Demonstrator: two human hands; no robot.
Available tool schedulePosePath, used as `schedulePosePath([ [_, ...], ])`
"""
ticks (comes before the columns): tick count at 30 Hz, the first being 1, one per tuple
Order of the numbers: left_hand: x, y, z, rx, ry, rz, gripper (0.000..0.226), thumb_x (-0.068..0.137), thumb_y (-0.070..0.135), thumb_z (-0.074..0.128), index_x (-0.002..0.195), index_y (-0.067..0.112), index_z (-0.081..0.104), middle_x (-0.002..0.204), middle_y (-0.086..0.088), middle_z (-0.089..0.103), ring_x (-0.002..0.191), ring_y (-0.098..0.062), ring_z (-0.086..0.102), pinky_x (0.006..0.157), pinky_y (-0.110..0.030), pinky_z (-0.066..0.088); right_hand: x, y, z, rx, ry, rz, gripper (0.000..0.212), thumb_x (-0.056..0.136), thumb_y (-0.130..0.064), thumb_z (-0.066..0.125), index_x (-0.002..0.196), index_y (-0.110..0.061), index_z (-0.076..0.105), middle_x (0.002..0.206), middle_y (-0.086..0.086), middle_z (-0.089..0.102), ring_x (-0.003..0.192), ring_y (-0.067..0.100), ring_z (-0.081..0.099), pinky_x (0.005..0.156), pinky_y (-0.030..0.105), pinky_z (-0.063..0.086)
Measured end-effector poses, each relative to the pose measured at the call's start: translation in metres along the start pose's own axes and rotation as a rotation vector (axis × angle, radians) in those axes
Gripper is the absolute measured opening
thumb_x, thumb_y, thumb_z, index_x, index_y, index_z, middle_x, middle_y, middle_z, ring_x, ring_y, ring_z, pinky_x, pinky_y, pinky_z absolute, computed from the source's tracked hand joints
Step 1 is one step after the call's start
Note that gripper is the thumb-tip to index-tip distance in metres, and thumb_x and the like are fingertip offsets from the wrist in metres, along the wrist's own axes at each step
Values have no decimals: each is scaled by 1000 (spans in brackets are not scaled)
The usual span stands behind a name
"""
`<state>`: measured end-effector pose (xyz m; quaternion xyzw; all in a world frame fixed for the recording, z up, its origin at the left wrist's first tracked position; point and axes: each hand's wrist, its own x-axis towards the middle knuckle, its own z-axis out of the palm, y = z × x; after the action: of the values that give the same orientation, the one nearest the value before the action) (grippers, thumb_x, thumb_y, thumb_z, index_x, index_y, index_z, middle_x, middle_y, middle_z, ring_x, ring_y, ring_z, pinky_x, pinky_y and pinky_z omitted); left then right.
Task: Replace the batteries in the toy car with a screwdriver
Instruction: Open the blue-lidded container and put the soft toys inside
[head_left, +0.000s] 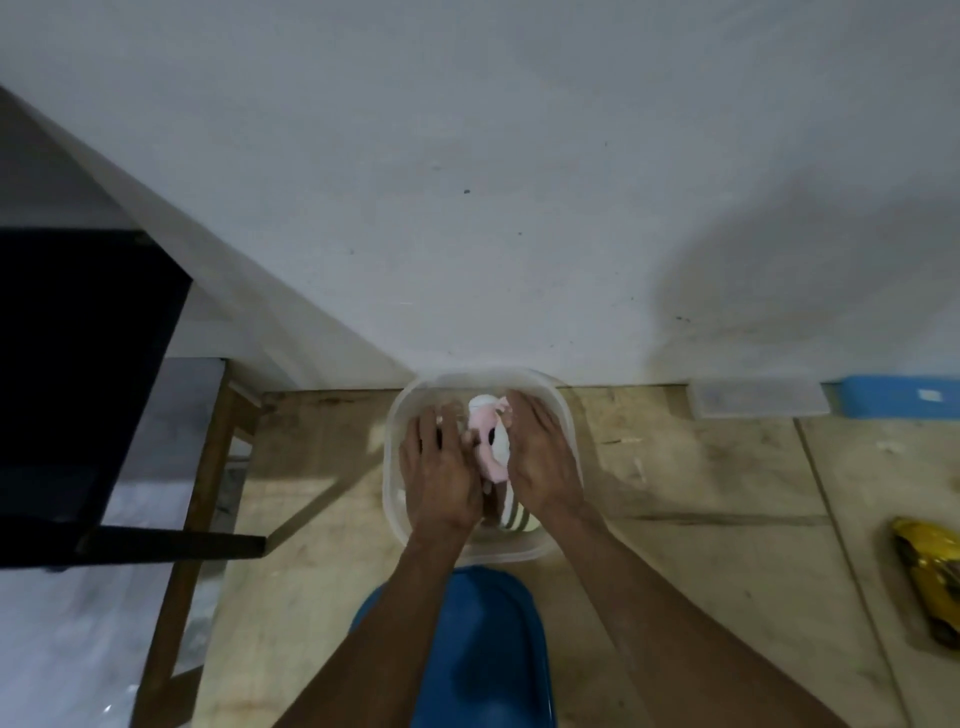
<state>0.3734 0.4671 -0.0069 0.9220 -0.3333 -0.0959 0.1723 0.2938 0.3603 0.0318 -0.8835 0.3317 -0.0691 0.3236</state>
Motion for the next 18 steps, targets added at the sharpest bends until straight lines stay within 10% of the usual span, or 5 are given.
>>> schedulePosePath([
  [7,-11,12,-52,-255,288,35,43,104,20,35,137,-2,50,136,-25,53,124,-41,49,107,-51,42,-15,-16,-35,108,128,-6,52,99,-24,30,148,-14,43,152,7,45,143,22,36,115,35,35],
  [18,-167,-18,-49,-315,254,-337,63,101,50,33,148,9,46,149,-26,42,137,-44,37,110,-58,36,-152,0,-18,352,333,-11,42,101,-31,39,138,-14,52,130,6,55,123,23,52,102,32,43],
])
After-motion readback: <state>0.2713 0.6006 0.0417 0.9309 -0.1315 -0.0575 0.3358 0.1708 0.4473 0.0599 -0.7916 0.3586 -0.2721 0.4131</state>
